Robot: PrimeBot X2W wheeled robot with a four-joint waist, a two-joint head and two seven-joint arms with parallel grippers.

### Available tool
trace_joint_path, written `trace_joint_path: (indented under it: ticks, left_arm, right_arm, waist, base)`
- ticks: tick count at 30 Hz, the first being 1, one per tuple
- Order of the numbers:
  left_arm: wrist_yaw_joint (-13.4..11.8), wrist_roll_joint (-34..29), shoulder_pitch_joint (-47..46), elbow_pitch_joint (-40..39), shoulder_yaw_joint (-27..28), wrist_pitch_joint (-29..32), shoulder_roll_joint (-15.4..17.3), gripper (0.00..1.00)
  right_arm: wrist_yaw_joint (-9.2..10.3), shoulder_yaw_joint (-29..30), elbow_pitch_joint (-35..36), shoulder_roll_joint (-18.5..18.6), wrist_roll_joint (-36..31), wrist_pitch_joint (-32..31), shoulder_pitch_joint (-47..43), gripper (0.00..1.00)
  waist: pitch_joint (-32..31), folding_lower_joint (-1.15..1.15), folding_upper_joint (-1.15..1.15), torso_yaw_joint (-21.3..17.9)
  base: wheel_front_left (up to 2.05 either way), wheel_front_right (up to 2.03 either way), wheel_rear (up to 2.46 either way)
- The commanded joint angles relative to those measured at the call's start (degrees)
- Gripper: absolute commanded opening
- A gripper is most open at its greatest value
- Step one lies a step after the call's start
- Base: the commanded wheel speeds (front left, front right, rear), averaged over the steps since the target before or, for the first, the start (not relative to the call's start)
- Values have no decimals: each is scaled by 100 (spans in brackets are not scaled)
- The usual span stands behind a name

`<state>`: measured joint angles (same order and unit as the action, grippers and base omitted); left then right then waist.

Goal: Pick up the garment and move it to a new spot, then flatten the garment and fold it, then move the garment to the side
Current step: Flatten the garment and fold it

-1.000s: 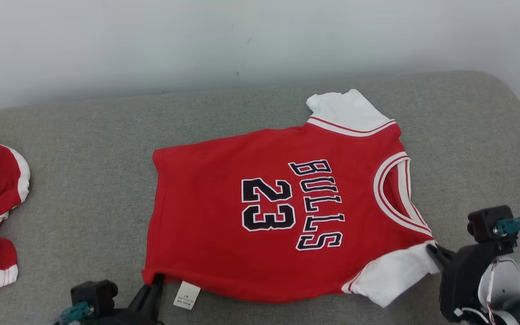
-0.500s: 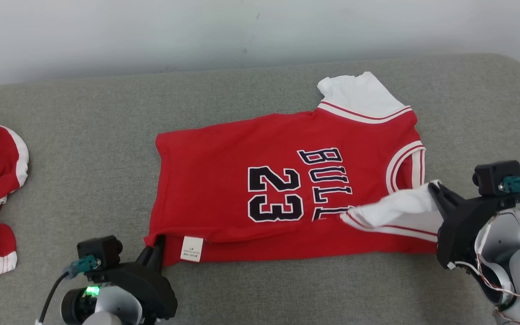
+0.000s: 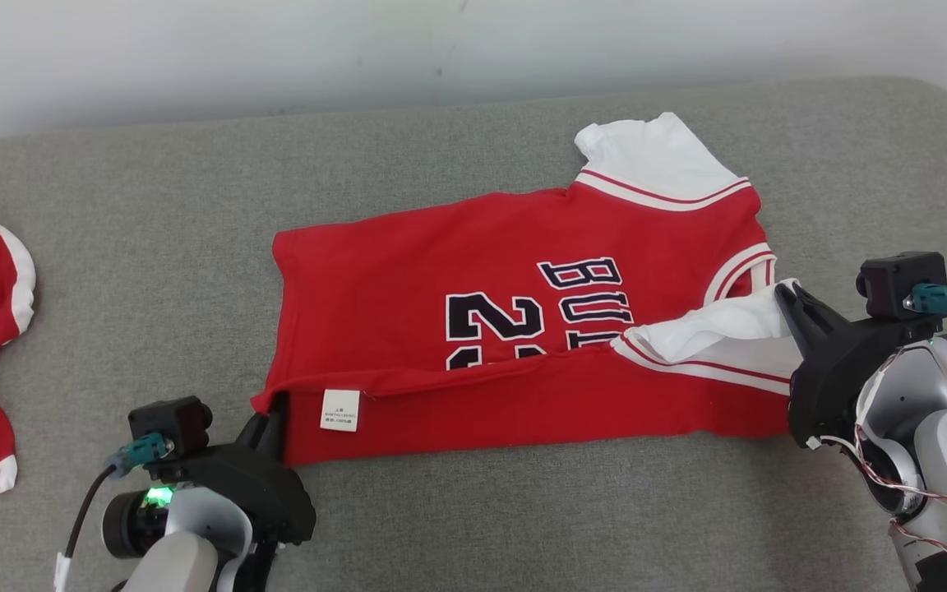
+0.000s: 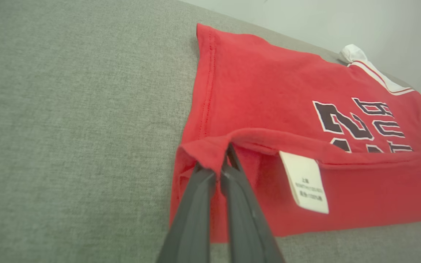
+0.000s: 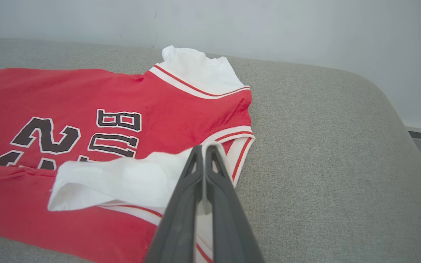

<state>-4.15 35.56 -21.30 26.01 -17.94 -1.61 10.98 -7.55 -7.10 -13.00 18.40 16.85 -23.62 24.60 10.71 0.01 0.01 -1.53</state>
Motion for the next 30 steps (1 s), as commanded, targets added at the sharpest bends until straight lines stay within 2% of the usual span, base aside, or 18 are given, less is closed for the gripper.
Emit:
trace_joint_path:
  ticks: [1,2,3,4,15,21,30]
  left_arm:
    - [6,-19,-128,36,-10,-49,-2,1]
    - [17,-29,-158,67,-23,-52,-9,31]
    - [23,-48,-194,93,-35,-85,-11,100]
    - [19,-70,-232,122,-40,-121,-12,100]
    - [26,-241,-145,343,-122,-561,58,100]
    - [-103,-332,101,301,-234,-588,85,100]
    - [-558,-663,104,382,-416,-506,106,100]
  right_arm:
    - [13,-20,-55,16,-34,40,63,0]
    - [13,-37,-100,11,-30,43,85,0]
    - [13,-47,-148,4,-29,66,114,51]
    - [13,-46,-167,-17,-21,137,157,100]
    - [13,88,-271,-168,-72,896,218,100]
    - [13,411,-155,-150,-89,537,-233,100]
    - [13,1131,-101,-439,-487,-262,-826,100]
  waist:
    - [26,-1,-1,14]
    - [40,-1,-1,19]
    - [53,-1,-1,25]
    - [68,-1,-1,31]
    - [4,-1,-1,55]
    - [-109,-1,-1,49]
    - [-22,-1,-1,-39]
  base:
    - [0,0,0]
    - [0,0,0]
    - [0,0,0]
    - [0,0,0]
    - [0,0,0]
    - [0,0,0]
    - [0,0,0]
